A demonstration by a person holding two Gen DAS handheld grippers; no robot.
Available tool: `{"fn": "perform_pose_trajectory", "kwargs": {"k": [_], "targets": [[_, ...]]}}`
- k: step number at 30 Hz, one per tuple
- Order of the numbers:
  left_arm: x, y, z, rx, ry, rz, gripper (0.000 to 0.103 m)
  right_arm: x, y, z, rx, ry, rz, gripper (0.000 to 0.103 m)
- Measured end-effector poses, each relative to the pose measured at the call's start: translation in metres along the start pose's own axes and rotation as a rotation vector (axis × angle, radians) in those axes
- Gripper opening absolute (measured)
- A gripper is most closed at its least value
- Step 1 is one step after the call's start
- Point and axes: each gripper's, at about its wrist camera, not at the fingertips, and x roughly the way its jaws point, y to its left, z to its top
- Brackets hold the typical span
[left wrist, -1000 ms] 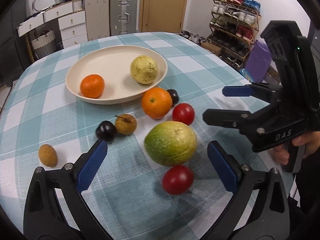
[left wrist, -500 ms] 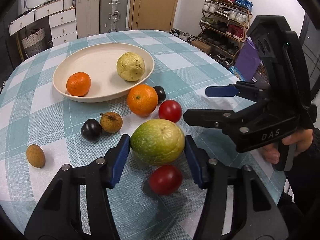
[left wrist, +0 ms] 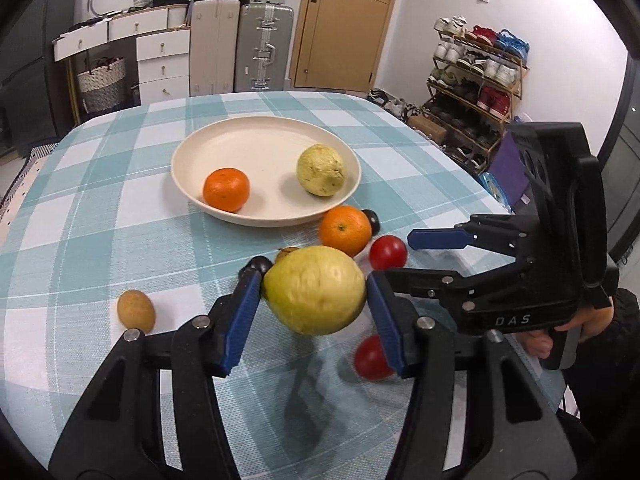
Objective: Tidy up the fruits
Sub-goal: 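Close the left gripper on the green-yellow citrus while the right gripper closes on a red tomato, then carry the citrus and tomato in both grippers over the cream plate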
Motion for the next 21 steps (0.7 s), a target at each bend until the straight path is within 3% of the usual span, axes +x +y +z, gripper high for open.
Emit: {"fn": "perform_pose_trajectory", "kwargs": {"k": [2,11,19,21], "targets": [[-0.002,0.003,-0.002,-0.008,-0.005,0.005,0.052,0.001,0.003,0.001,-0.006,0.001,0.003,0.054],[-0.015,0.012,-0.006,-0.028,-0.034,0.021,0.052,0.007,0.014,0.005,-0.042,0.01,0.013,0.051],[-0.016,0.024,-0.002,-0.072,-0.05,0.059,0.052,0.007,0.016,0.004,-0.056,0.009,0.017,0.041],[-0.014,0.025,-0.001,-0.075,-0.053,0.062,0.052,0.008,0.015,0.004,-0.06,0.009,0.009,0.034]]}}
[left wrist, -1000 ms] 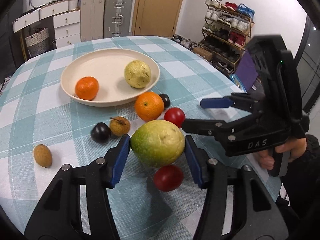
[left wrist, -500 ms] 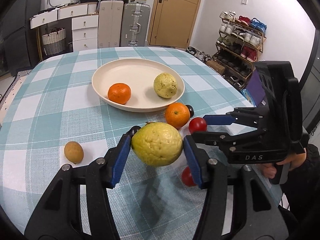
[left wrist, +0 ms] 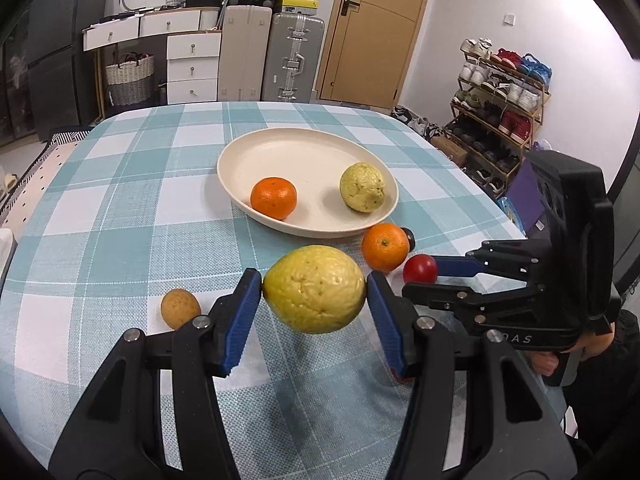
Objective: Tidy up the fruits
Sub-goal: 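Carry the citrus and tomato in both grippers over the cream plate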
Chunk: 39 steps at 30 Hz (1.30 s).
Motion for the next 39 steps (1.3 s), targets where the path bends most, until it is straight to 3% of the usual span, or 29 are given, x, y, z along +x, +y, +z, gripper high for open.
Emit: {"fn": "perform_pose_trajectory", "kwargs": {"k": [9,25,39], "targets": [[0.003,0.002,0.005,-0.004,-0.014,0.009,0.052,-0.003,-0.001,-0.001,0.003,-0.007,0.0,0.031],[0.003,0.007,0.022,-0.003,-0.055,0.023,0.052,-0.036,-0.015,0.02,0.054,-0.132,-0.01,0.031],[0.026,0.003,0.043,0.009,-0.055,0.025,0.052,-0.019,-0.012,0.049,0.063,-0.149,0.036,0.031]]}}
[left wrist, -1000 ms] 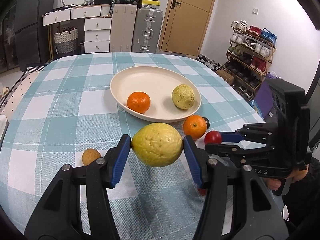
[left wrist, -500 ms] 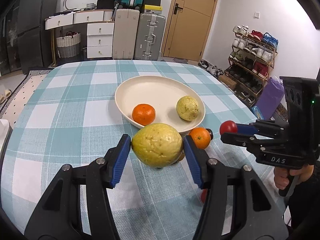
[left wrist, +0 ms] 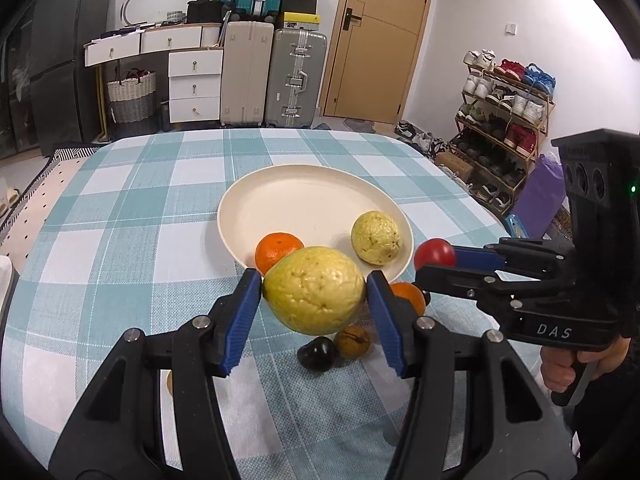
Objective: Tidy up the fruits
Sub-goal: 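Carry the citrus and tomato in both grippers over the cream plate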
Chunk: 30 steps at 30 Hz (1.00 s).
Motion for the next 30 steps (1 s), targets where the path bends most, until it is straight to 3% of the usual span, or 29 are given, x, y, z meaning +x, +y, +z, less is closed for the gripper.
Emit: {"fn": "perform_pose_trajectory", "kwargs": {"k": [23,30], "targets": [[0.044,0.001,0.016,0.006,0.019,0.028,0.052,0.036,-0.014,0.015,0.019,0.063,0.008,0.031],[0.049,-0.002,0.024,0.026,0.013,0.023,0.052,0.043,-0.025,0.022,0.022,0.067,-0.024,0.031]]}}
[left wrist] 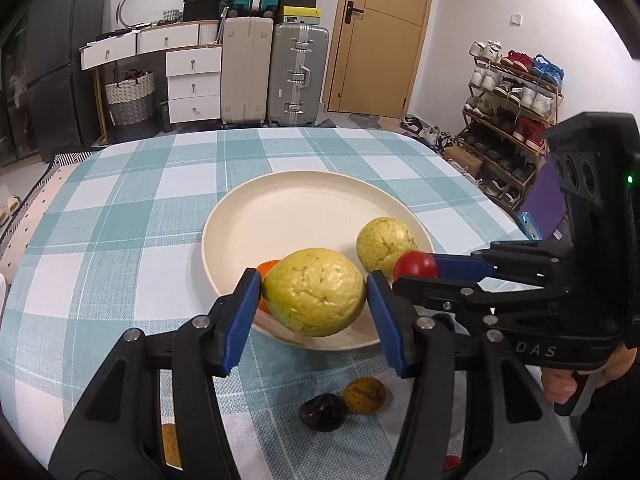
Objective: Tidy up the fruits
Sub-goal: 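Carry the citrus and tomato in both grippers over the cream plate, then lower both fruits into the plate and open both grippers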
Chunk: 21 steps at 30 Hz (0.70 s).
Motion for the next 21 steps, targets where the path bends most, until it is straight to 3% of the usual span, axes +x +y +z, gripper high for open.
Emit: {"fn": "perform_pose_trajectory", "kwargs": {"k": [21], "targets": [[0.023,-0.013,0.011,0.051,0.009,-0.031,0.052,0.001,-0.014,0.002,0.015,-0.013,-0.039,0.031]]}}
